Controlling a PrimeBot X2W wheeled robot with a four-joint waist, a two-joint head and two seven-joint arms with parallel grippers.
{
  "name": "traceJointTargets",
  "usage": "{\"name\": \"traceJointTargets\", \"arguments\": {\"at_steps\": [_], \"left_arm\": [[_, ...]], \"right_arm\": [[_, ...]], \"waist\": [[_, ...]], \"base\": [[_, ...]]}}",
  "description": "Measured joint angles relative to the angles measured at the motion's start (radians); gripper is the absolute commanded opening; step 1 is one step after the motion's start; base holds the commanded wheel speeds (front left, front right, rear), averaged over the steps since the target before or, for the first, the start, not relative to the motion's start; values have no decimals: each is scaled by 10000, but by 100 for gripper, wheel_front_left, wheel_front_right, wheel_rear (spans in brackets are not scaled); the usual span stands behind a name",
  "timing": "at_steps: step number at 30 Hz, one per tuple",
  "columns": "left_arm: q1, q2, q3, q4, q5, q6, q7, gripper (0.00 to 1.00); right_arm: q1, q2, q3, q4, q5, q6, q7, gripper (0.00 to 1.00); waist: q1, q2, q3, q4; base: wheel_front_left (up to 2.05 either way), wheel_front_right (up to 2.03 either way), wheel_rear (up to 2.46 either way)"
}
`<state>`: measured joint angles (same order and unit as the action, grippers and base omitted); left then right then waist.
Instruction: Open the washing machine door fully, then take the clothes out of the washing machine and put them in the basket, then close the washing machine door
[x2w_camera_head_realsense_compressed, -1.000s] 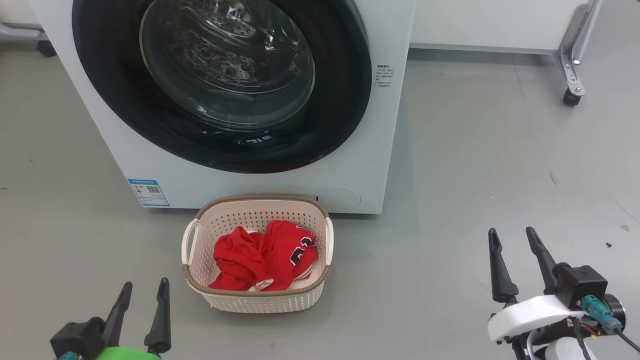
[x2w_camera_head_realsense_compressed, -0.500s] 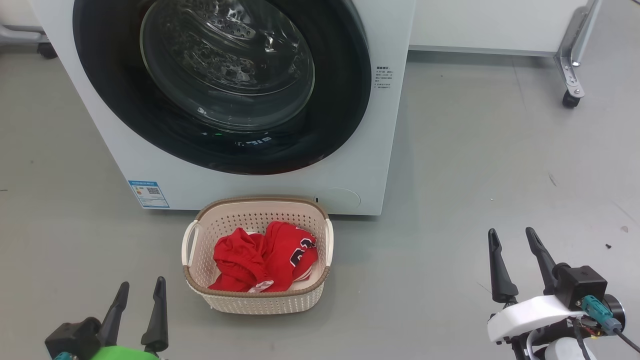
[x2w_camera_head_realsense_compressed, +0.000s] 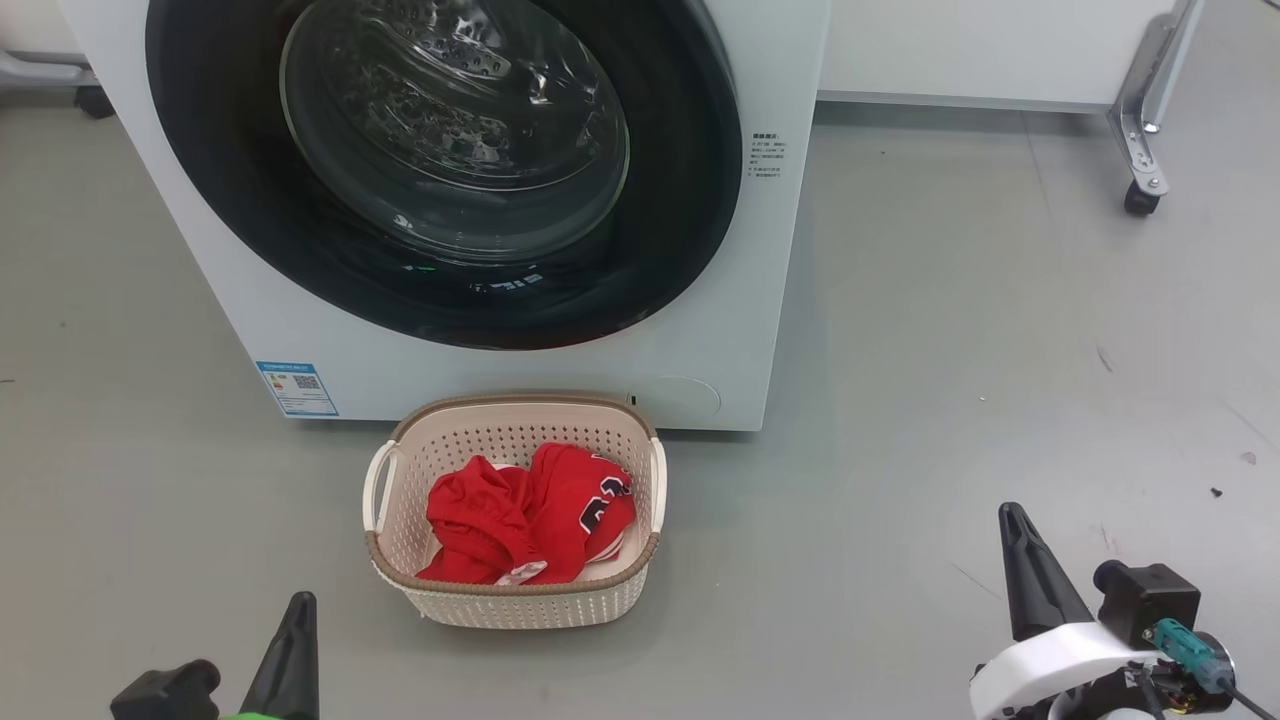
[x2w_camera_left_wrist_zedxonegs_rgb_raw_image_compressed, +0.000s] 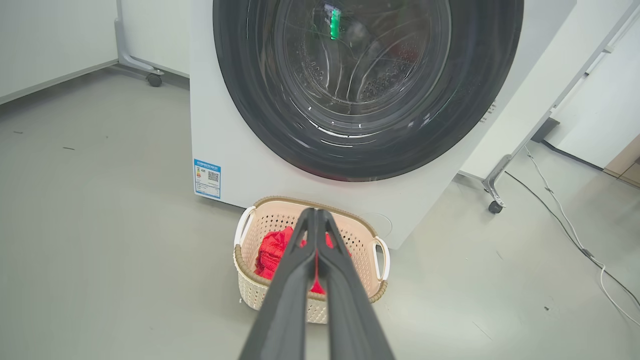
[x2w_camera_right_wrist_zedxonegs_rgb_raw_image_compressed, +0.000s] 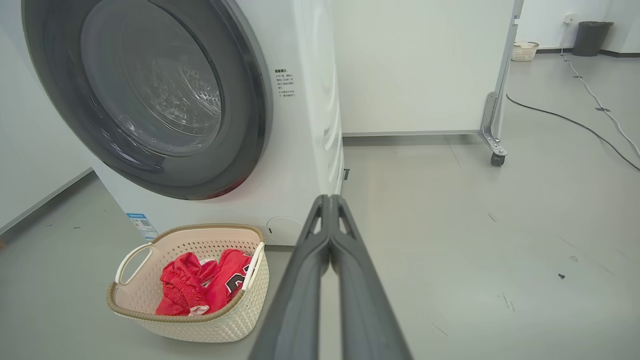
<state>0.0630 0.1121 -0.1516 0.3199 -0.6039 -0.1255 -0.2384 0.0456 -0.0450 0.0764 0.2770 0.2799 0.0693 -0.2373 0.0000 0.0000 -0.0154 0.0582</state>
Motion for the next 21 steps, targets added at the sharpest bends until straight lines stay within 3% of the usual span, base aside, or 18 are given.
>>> {"name": "traceJointTargets", "arguments": {"at_steps": [21], "left_arm": [[-16,-61,360,-56,-1829,0,579,0]], "right_arm": [[-211,23,-504,222,2485,84,780,0]], "waist": [[0,0,33,-107]], "base": [[0,0,0]]}}
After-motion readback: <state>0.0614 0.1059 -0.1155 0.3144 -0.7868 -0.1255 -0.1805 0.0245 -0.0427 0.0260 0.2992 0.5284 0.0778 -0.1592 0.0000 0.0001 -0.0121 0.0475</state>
